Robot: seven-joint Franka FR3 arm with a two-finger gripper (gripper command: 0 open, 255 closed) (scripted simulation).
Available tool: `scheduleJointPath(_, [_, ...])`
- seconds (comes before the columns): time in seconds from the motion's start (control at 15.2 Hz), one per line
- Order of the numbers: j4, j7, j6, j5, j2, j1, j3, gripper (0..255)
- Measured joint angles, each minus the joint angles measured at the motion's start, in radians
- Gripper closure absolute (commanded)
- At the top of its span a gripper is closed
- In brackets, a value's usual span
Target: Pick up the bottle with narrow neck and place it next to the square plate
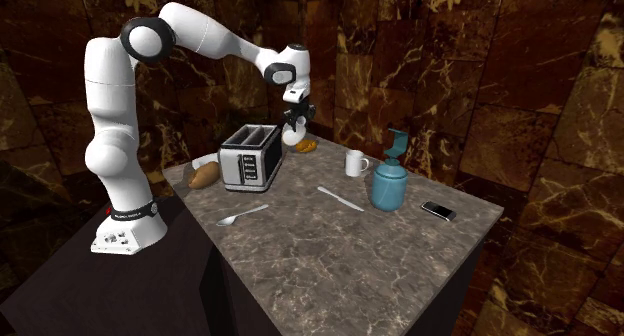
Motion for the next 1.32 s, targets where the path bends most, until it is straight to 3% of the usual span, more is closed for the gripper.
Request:
scheduleJointPath(0.66, [-0.067, 0.238, 0.082, -0.047, -0.044, 0.145, 0.083, 255])
scheduleJointPath(1.32, [-0.008, 0.488, 0.131, -0.132, 0.019, 0.292, 0.15, 255])
